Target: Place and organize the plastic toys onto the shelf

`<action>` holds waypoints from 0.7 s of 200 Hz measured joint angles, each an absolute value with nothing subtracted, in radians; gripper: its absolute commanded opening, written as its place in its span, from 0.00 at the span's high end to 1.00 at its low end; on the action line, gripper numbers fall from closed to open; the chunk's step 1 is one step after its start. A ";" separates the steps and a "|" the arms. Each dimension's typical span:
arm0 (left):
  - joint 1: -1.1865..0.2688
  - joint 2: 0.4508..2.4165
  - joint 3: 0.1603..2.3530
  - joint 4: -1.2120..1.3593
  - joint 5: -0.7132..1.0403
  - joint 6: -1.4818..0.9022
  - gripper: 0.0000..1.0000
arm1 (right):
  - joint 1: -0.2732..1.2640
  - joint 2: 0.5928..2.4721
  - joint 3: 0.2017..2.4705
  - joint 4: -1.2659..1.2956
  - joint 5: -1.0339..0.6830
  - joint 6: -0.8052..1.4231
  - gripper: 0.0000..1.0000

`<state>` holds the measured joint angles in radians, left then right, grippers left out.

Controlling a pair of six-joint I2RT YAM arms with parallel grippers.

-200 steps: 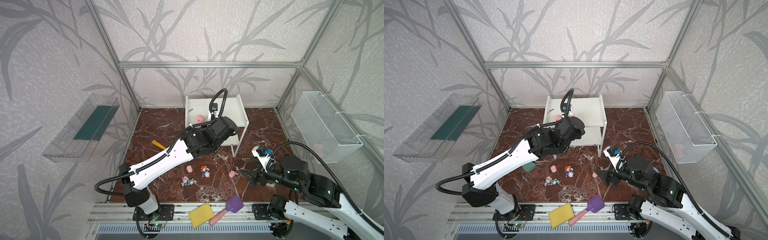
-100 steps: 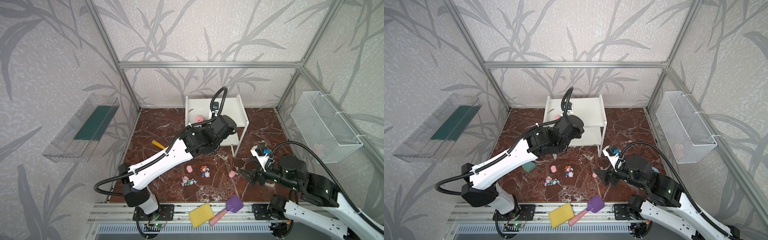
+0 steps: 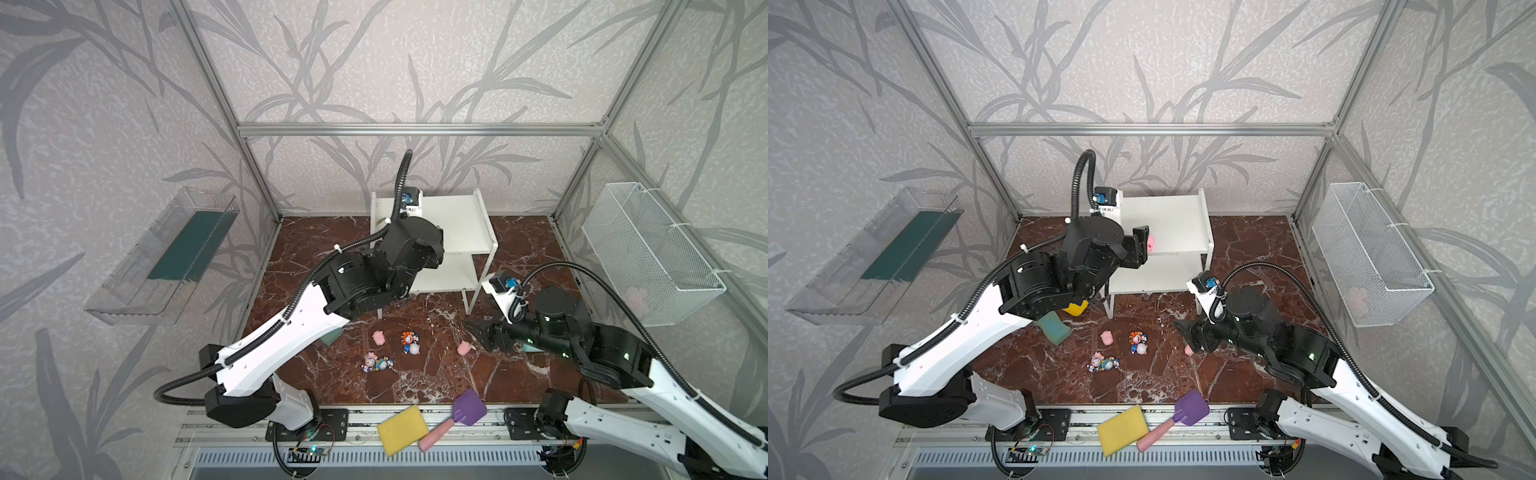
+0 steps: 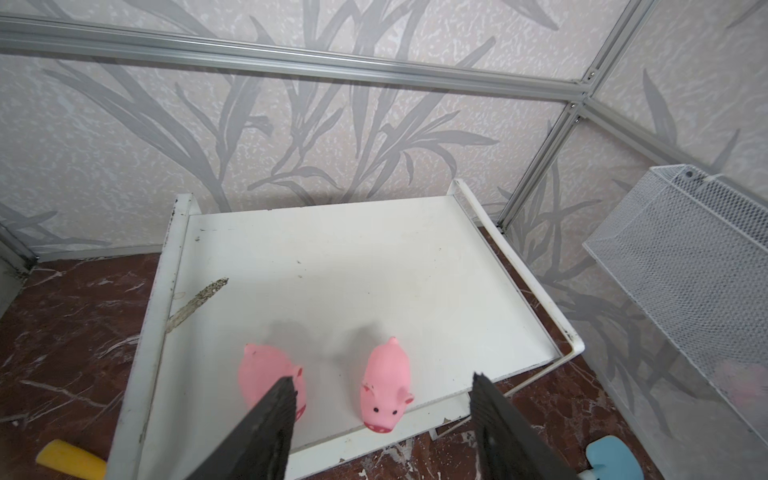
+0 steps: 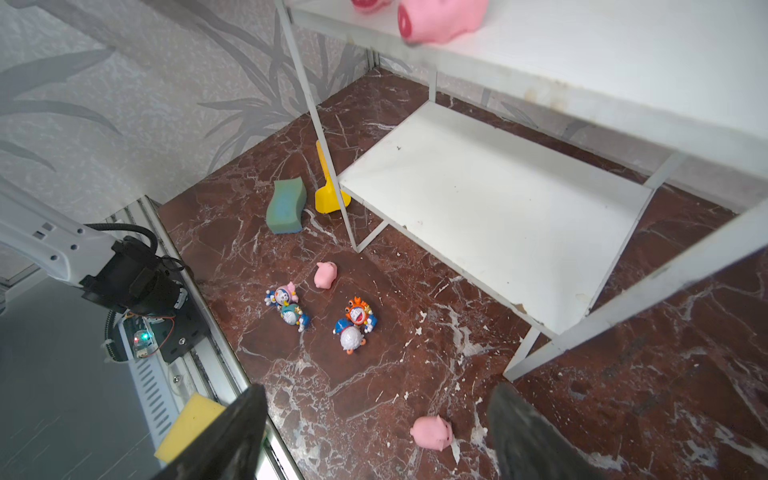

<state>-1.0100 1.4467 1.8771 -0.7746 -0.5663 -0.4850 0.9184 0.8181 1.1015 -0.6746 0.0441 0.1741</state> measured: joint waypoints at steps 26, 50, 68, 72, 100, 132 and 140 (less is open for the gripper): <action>-0.909 1.372 1.788 -0.752 -0.432 -0.471 0.30 | 0.895 0.897 1.192 -0.658 0.043 0.163 0.30; -0.829 1.340 1.744 -0.748 -0.334 -0.469 0.29 | 0.882 0.940 1.222 -0.638 0.036 0.161 0.29; -0.792 1.337 1.738 -0.746 -0.262 -0.466 0.28 | 0.881 0.944 1.222 -0.636 0.032 0.161 0.28; -0.786 1.337 1.738 -0.746 -0.245 -0.466 0.28 | 0.880 0.944 1.222 -0.636 0.031 0.161 0.27; -0.751 1.346 1.738 -0.742 -0.153 -0.467 0.28 | 0.878 0.928 1.217 -0.633 0.025 0.161 0.25; -0.730 1.364 1.730 -0.726 -0.097 -0.475 0.28 | 0.878 0.897 1.201 -0.633 0.024 0.162 0.23; -0.726 1.370 1.728 -0.724 -0.089 -0.477 0.28 | 0.878 0.891 1.197 -0.633 0.024 0.162 0.23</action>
<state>-0.7261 1.3705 1.7275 -0.7242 -0.0887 -0.4767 0.8780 0.8906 1.1973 -0.6334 0.0242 0.1623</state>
